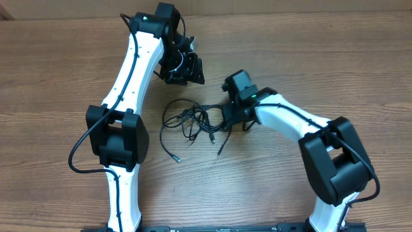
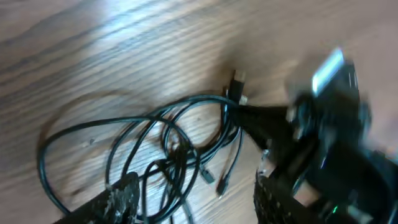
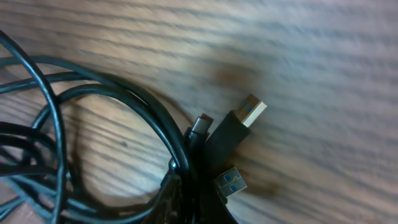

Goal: Untangle cables

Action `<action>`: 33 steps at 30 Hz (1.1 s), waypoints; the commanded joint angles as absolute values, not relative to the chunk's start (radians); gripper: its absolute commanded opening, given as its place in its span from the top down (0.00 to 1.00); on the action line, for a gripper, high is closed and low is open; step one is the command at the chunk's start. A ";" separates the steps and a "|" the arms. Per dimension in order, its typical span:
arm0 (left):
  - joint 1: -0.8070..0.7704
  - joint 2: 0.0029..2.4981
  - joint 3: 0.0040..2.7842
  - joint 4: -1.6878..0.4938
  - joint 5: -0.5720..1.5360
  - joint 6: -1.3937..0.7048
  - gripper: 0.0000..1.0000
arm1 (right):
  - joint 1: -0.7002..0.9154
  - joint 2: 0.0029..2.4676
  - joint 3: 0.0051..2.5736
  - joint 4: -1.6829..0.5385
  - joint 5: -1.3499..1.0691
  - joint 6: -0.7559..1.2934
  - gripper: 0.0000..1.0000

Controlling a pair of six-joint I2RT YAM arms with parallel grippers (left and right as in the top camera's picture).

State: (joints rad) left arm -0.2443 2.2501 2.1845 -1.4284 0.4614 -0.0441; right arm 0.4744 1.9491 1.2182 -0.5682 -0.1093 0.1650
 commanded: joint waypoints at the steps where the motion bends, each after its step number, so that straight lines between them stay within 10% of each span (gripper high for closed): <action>1: -0.274 2.255 2.179 -1.442 0.522 0.161 0.43 | 0.401 1.952 1.207 -0.615 -0.283 0.214 0.96; 13: -0.402 2.257 2.178 -1.441 0.525 0.226 0.74 | 0.285 1.952 1.206 -0.758 -0.537 0.311 0.96; 33: -0.426 2.257 2.099 -1.362 0.745 0.451 0.69 | 0.079 1.953 1.206 -0.736 -0.705 0.207 0.96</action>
State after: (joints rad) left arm -0.4244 2.2501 2.1021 -1.3712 0.6815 0.3672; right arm 0.0925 1.9499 1.2137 -0.7551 -0.6617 0.2310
